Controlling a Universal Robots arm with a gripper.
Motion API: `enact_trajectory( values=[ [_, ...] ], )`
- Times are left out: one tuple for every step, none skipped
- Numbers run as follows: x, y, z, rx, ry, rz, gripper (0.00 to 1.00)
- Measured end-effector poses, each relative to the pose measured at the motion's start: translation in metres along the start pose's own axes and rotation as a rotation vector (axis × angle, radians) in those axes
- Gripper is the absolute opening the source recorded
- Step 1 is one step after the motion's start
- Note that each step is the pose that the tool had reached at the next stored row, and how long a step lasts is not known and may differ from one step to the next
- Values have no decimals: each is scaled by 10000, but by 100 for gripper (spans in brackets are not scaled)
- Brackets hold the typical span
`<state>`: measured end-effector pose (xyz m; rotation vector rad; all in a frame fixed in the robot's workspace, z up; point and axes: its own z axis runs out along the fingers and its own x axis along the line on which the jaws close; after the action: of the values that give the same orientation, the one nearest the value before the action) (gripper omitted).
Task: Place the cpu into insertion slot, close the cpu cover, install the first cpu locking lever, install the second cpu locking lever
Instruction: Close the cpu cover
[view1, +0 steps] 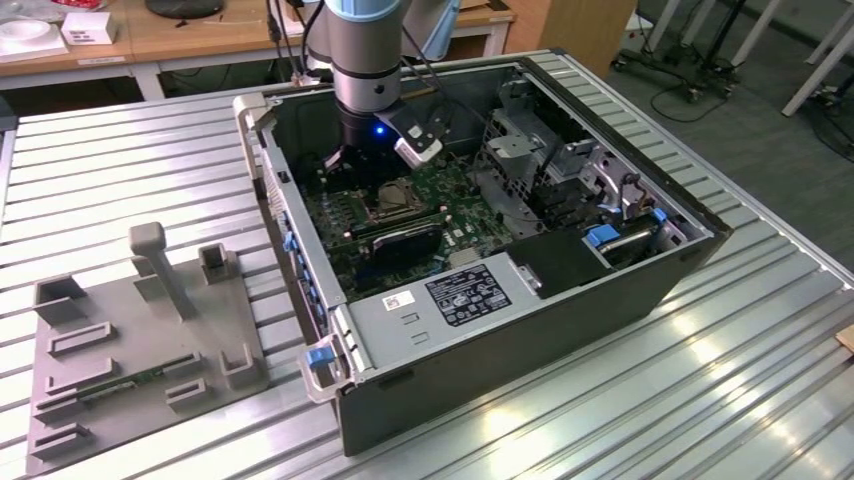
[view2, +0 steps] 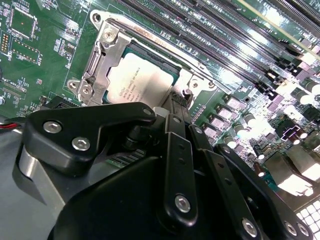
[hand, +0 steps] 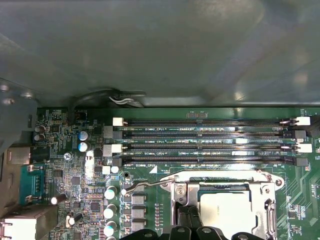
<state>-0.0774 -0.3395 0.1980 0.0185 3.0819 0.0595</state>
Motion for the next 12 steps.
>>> enact_trajectory(
  values=[
    [0,0,0,0,1,0,11],
    [0,0,0,0,0,0,11],
    [0,0,0,0,0,-1,11],
    [0,0,0,0,0,0,11],
    [0,0,0,0,0,0,11],
    [0,0,0,0,0,0,11],
    [0,0,-1,0,0,0,11],
    [0,0,-1,0,0,0,11],
    [0,0,-1,0,0,0,11],
    [0,0,-1,0,0,0,11],
    [0,0,-1,0,0,0,11],
    [0,0,-1,0,0,0,11]
  ],
)
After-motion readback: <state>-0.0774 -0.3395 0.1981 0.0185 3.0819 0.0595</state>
